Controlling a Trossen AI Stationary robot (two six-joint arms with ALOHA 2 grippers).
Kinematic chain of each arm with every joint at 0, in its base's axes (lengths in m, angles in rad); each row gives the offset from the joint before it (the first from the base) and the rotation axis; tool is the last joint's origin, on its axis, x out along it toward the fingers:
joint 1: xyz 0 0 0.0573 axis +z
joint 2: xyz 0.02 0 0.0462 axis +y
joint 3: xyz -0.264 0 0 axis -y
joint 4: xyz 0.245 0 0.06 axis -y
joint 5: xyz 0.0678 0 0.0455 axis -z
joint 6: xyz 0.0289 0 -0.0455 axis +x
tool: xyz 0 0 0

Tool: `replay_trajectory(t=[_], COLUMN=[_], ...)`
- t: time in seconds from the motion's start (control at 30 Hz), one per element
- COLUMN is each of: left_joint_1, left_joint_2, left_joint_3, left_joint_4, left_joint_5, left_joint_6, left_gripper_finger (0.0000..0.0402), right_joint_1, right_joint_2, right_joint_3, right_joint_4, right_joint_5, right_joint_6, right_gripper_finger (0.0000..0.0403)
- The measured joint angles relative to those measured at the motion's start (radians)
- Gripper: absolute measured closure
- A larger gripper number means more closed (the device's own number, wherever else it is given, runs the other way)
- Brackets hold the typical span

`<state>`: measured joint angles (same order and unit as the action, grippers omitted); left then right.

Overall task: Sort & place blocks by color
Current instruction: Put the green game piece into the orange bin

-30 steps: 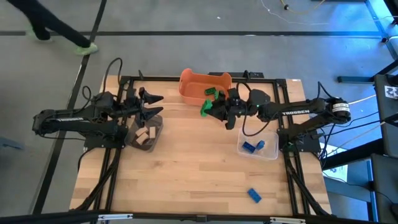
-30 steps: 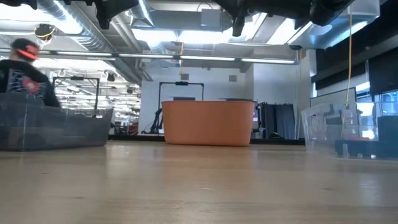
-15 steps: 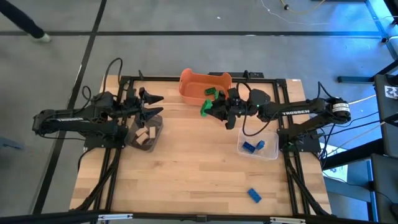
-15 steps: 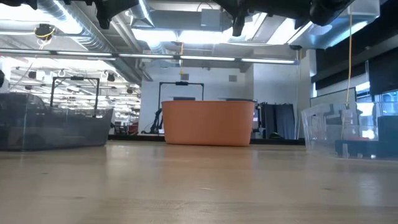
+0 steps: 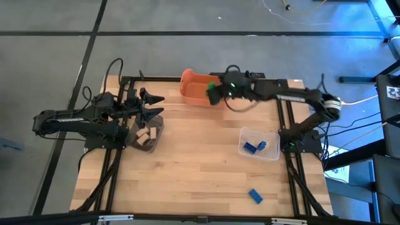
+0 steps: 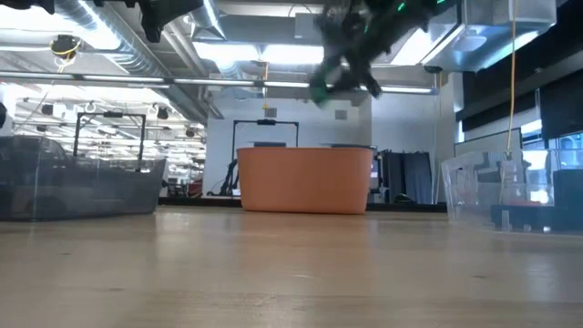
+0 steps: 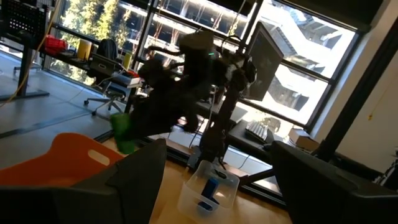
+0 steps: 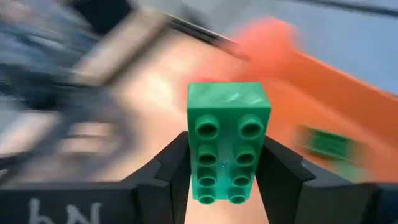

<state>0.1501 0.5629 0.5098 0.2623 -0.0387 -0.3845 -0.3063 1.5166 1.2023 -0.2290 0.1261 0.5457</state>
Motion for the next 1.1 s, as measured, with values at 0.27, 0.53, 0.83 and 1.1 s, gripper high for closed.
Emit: replay_trajectory(t=[0.27, 0.53, 0.83, 1.1], left_joint_1=[0.0, 0.0, 0.0, 0.0], left_joint_2=[0.0, 0.0, 0.0, 0.0], left_joint_3=[0.0, 0.0, 0.0, 0.0], left_joint_4=[0.005, 0.035, 0.035, 0.018], left_joint_5=[0.0, -0.001, 0.002, 0.007], left_joint_6=[-0.001, -0.001, 0.001, 0.0], left_gripper_finger=[0.0119, 0.0119, 0.0119, 0.0119], right_joint_1=[-0.146, -0.149, -0.133, -0.077], right_joint_2=[0.248, 0.322, 0.223, 0.128], right_joint_3=[0.136, 0.134, 0.134, 0.134], right_joint_4=[-0.297, -0.283, -0.296, -0.379], right_joint_5=[0.093, 0.09, 0.04, 0.215], right_joint_6=[0.07, 0.132, 0.007, -0.008], right_gripper_finger=[0.0262, 0.0234, 0.0015, 0.003])
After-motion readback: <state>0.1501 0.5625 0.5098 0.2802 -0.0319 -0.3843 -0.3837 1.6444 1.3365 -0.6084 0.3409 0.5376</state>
